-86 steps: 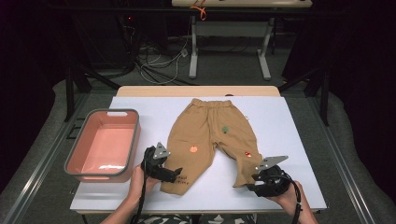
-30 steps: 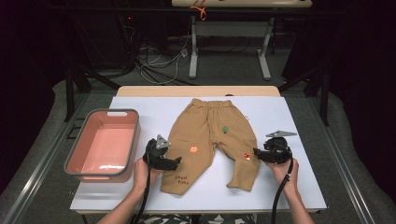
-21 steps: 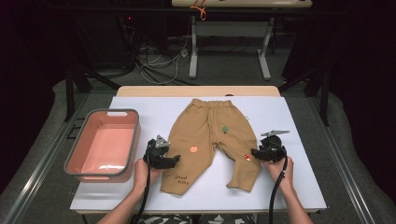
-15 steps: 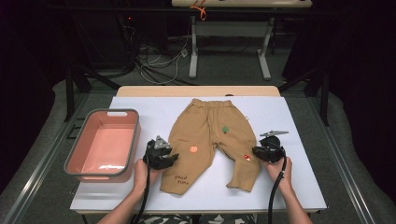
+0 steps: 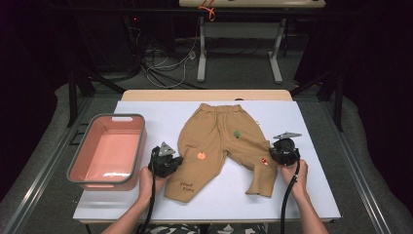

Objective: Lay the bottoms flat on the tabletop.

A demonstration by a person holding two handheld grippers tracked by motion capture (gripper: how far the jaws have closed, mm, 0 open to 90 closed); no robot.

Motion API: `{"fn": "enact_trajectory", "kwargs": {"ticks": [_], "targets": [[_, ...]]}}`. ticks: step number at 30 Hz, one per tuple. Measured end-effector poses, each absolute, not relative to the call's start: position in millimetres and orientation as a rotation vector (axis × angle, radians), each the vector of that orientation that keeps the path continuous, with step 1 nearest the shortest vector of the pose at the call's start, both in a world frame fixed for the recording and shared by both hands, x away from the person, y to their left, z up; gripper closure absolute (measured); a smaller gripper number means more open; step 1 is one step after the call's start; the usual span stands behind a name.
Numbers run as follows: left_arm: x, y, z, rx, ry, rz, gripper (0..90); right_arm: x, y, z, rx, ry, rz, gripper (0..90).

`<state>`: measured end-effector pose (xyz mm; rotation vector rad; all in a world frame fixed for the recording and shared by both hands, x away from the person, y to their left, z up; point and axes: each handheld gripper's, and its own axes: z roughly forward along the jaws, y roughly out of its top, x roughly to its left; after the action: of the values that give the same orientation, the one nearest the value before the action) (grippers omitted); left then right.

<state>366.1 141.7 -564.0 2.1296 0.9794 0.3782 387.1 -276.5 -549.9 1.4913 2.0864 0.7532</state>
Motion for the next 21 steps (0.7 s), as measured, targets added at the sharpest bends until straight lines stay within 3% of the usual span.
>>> {"fn": "enact_trajectory", "kwargs": {"ticks": [7, 11, 16, 21], "targets": [[363.2, 142.5, -561.2, 2.127, 0.976, 0.398, 76.8, 374.6, -270.2, -534.6, 1.396, 2.106, 0.757, 68.4], [359.0, 142.0, -558.1, 2.129, 0.97, 0.393, 58.3, 359.6, -259.8, -521.4, 1.329, 2.156, 0.834, 62.2], [353.0, 140.0, -554.7, 2.126, 0.968, 0.388, 37.0, 343.7, -244.5, -510.5, 1.232, 2.207, 0.894, 59.9], [349.3, 140.0, -552.1, 2.128, 0.944, 0.384, 30.2, 331.1, -228.5, -501.6, 1.152, 2.245, 0.937, 63.2]]}}
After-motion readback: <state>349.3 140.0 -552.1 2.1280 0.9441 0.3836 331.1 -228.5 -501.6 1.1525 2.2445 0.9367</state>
